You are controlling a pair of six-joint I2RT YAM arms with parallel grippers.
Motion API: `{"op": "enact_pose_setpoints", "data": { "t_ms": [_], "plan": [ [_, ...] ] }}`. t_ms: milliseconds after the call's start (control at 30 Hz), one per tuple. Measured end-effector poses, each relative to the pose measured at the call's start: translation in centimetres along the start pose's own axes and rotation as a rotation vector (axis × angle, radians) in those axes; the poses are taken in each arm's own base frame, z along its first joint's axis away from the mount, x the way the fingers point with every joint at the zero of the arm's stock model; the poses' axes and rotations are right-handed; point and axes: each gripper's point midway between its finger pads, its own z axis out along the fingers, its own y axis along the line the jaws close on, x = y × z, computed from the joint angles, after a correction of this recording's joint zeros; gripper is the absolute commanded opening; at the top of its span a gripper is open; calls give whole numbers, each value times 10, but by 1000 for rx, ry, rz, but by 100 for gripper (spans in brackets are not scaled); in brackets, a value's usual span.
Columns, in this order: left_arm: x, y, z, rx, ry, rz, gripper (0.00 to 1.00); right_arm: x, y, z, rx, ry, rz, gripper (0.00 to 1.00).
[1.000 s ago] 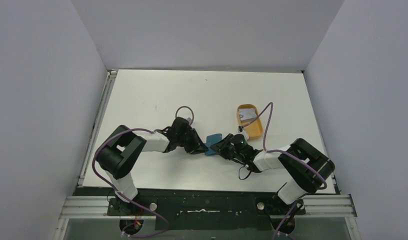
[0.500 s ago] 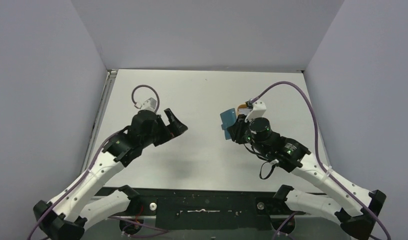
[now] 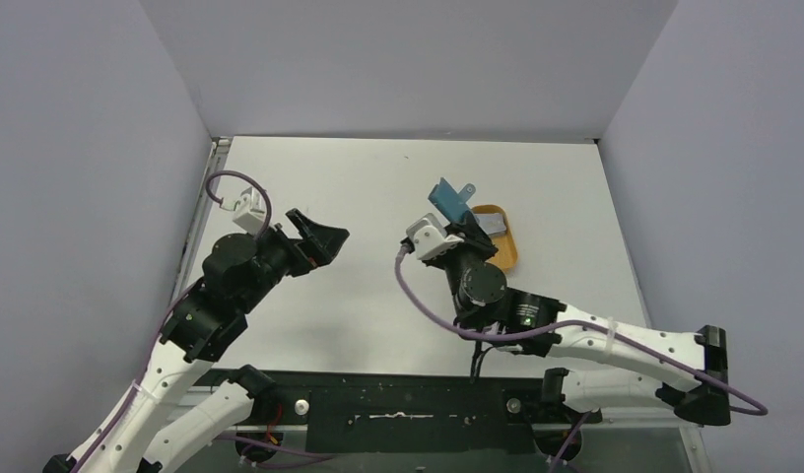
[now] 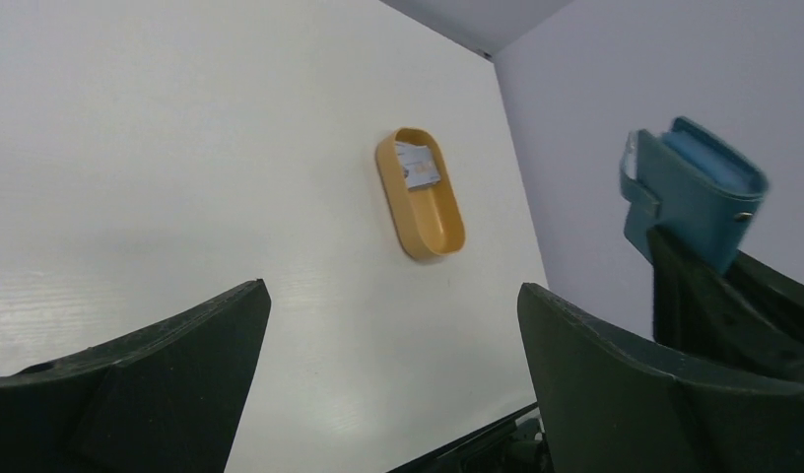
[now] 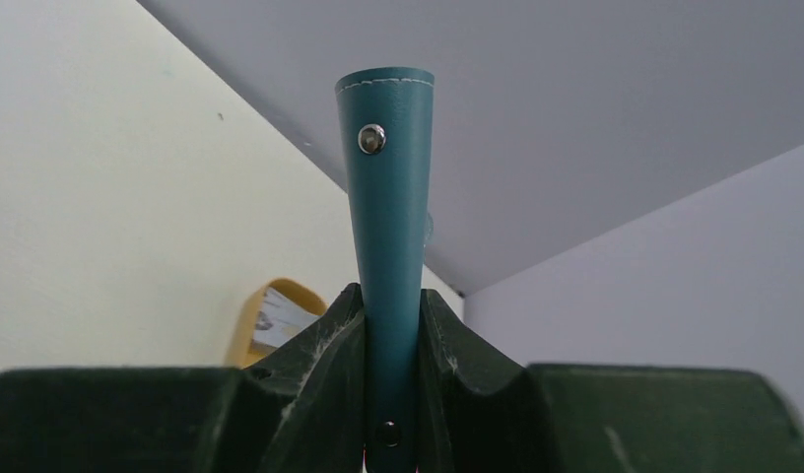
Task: Put the credit cards into the card holder
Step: Pick up the card holder from the center of the board.
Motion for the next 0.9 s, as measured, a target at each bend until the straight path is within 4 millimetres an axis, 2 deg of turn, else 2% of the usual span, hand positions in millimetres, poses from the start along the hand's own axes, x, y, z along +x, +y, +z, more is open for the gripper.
{"op": "enact_pose_setpoints", "data": {
  "t_ms": [167, 267, 433, 600, 733, 900],
  "plan": [
    [-7, -28, -1, 138, -14, 30, 97, -10, 14, 7, 110, -34, -269, 0],
    [-14, -46, -5, 225, -38, 47, 97, -19, 18, 6, 149, -54, -367, 0],
    [-20, -69, -9, 338, -60, 56, 97, -35, 11, 0, 198, -92, -401, 0],
    [-23, -82, -10, 415, -85, 41, 97, -37, 2, -7, 239, -112, -426, 0],
    [-28, -89, -11, 446, -101, 4, 97, -40, 4, -14, 258, -171, -487, 0],
    [-38, -108, -16, 522, -123, -38, 97, -47, 5, -21, 282, -251, -560, 0]
  ]
}}
